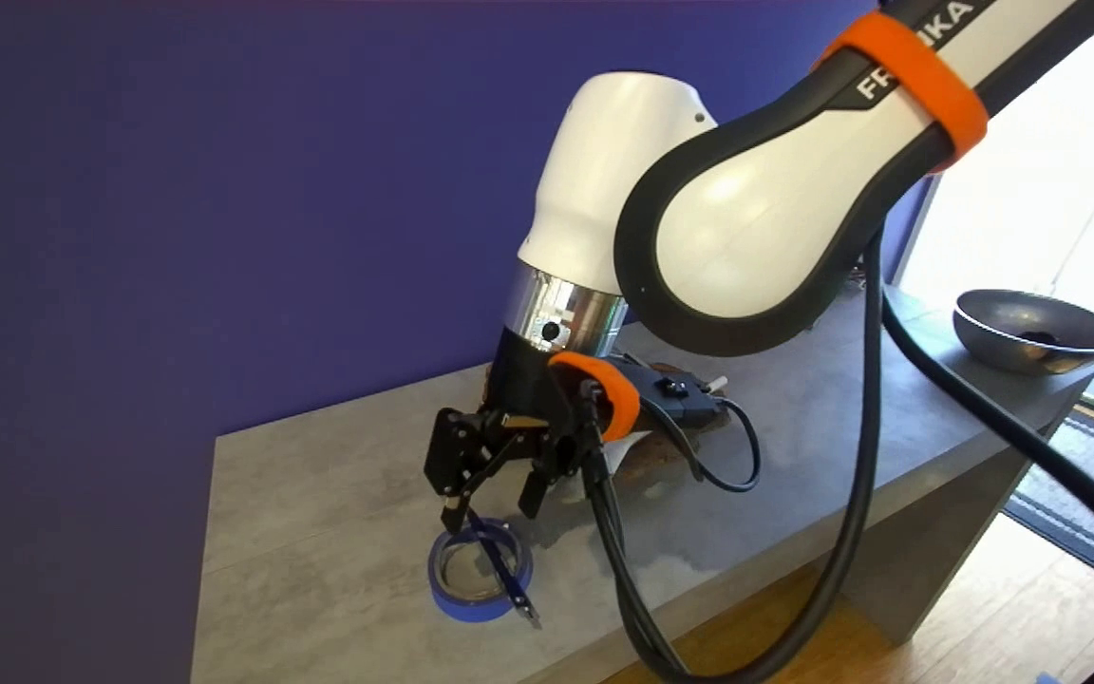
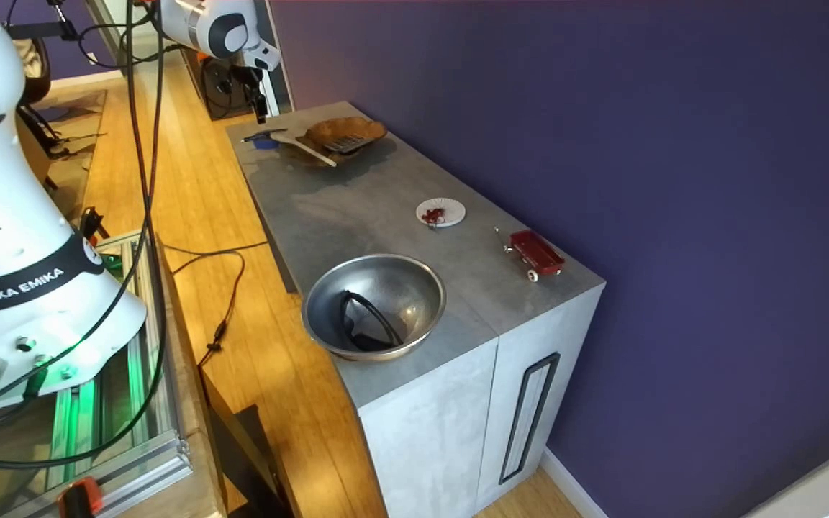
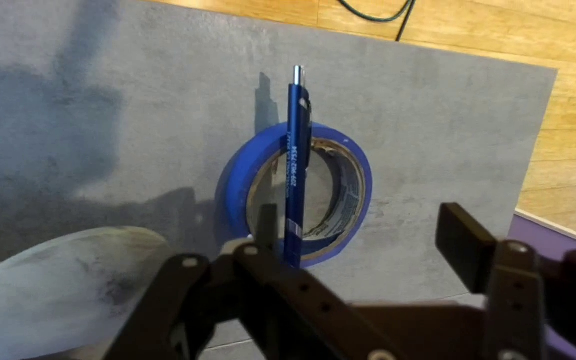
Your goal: Put the pen in the silver dish
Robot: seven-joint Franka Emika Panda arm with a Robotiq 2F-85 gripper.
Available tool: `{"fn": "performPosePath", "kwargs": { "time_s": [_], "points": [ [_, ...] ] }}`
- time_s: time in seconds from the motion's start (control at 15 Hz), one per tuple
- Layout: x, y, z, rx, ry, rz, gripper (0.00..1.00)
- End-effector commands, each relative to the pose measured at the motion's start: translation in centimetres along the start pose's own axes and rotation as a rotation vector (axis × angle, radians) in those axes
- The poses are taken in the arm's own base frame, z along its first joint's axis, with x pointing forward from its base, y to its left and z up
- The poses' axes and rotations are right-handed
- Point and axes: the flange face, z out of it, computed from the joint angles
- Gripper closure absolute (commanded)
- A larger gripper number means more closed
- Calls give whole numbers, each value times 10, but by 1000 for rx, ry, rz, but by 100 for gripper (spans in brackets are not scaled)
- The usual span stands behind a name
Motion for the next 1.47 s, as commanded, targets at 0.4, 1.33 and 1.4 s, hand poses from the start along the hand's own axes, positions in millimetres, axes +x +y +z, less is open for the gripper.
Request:
{"fn": "performPosePath", "kwargs": {
  "time_s": [0.4,1.33,1.4],
  "points": [
    [19,-1,36,-74,-81,-6,46],
    [30,-2,56,-97,-98,-12,90],
    [30,-2,56,-100,-99,-11,63]
  ]
}}
